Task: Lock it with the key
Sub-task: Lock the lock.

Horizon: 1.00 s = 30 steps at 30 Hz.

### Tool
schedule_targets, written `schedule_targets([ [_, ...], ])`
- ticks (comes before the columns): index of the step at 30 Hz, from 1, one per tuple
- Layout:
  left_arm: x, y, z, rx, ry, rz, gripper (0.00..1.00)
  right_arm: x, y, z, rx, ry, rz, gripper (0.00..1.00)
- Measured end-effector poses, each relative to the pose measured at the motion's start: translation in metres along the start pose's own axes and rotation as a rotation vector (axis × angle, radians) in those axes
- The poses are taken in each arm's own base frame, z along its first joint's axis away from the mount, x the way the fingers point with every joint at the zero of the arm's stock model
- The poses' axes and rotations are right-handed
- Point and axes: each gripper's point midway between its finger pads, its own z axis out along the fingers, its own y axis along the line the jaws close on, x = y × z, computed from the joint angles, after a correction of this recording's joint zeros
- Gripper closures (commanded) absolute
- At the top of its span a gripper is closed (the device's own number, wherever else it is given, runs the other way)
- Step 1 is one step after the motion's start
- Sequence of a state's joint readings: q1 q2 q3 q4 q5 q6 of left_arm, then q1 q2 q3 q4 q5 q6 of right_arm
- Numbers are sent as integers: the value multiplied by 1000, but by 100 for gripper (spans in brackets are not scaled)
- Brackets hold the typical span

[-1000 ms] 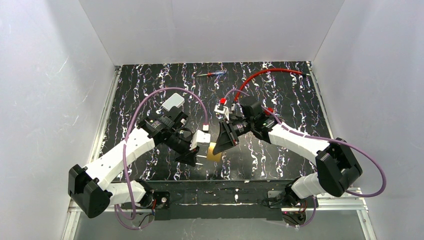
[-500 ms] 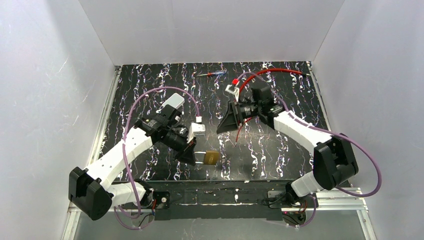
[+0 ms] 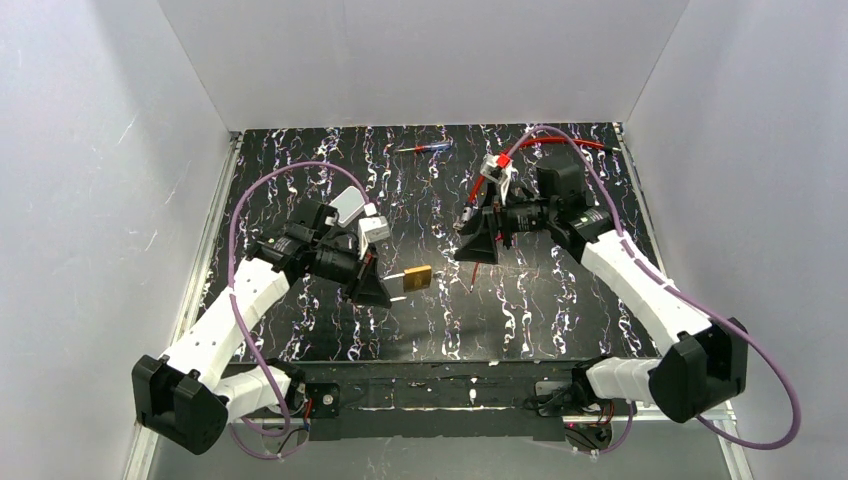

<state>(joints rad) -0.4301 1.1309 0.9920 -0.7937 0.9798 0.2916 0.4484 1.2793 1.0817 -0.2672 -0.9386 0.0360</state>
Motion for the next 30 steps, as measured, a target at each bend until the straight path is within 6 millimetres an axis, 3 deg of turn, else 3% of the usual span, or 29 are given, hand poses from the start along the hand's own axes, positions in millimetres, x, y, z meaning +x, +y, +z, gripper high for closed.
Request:
schedule_targets([
  [7, -15, -3, -3, 17, -81, -32, 100, -2, 20, 1, -70, -3, -116, 2],
  [14, -22, -12, -3, 69, -107, -46, 100, 3, 49, 19, -215, 1, -167, 2],
  [19, -24, -15, -3, 87, -113, -53, 100, 20, 71, 40, -312, 56, -191, 6],
  [26, -26, -22, -4, 131, -120, -64, 100, 44, 85, 56, -387, 125, -226, 38],
  [28, -26, -24, -3, 144, -120, -71, 100, 46, 87, 58, -401, 130, -228, 50],
  [30, -27, -25, -3, 161, -119, -84, 100, 43, 87, 63, -409, 123, -196, 73],
])
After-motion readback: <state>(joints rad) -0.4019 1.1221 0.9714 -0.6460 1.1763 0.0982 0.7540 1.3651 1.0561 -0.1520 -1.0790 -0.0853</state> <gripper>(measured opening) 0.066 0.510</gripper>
